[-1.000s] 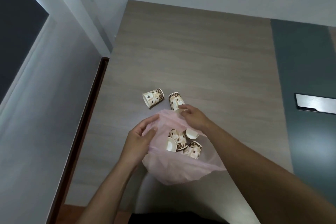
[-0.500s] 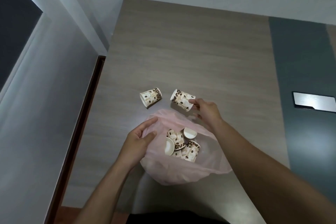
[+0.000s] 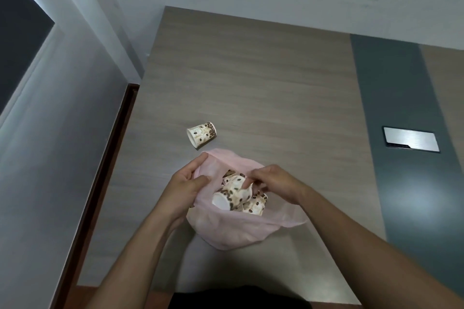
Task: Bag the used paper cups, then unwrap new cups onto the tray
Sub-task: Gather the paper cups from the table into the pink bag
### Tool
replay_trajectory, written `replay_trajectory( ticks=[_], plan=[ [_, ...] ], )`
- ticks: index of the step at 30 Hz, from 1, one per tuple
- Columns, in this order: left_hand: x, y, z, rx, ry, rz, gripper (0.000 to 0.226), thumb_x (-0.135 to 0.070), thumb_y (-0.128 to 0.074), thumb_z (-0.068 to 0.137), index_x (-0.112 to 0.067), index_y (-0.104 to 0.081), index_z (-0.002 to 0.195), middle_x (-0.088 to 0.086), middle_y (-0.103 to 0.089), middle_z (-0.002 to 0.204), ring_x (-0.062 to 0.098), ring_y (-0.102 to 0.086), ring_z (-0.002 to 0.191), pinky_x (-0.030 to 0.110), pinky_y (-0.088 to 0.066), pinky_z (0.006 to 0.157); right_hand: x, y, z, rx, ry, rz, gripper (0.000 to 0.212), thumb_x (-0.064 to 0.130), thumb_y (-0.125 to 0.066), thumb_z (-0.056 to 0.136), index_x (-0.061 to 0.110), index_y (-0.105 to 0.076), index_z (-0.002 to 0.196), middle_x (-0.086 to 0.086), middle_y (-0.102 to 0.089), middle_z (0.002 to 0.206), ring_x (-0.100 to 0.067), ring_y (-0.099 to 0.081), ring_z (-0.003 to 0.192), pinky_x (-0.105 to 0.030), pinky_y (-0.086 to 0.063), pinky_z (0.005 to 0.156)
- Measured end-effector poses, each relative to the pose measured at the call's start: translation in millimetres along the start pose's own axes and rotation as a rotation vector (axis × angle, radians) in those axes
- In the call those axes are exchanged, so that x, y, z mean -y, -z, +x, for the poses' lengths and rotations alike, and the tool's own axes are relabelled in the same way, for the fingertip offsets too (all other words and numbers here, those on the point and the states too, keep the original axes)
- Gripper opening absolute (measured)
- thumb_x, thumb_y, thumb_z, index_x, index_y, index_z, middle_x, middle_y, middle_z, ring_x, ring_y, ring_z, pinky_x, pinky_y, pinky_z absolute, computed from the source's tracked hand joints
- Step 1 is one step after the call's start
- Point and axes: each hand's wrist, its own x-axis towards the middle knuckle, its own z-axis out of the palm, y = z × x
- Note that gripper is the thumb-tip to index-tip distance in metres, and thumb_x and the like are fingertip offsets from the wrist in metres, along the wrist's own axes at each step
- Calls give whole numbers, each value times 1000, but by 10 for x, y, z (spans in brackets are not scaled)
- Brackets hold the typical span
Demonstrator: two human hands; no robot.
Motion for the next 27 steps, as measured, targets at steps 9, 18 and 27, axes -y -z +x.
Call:
replay_trajectory(
  ticks=[9,18,27],
  plan=[
    [-62,120,-94,40,11,-86,63,7,-61,105,-26,-63,159,1,-73,148,19,-74,133,40,-60,111,-1,-593,-106,172,50,-383,27,42,-63,104,32,-87,111,8,-84,111,-7,-74,102,-36,-56,105],
    [-81,421,-246,14,9,-117,56,5,-56,106,-24,-70,151,7,-81,138,22,-79,123,38,-61,108,605,-704,33,154,114,-454,25,41,-67,106,25,-83,114,7,-83,115,-20,-82,101,-44,-63,96],
    [-169,854,-352,-56,-38,-305,38,-8,-58,113,-20,-74,145,4,-84,131,22,-80,123,31,-65,104,1288,-744,555,-95,274,-314,26,23,-59,109,14,-82,106,-5,-83,101,-16,-72,67,-35,-59,72]
  ],
)
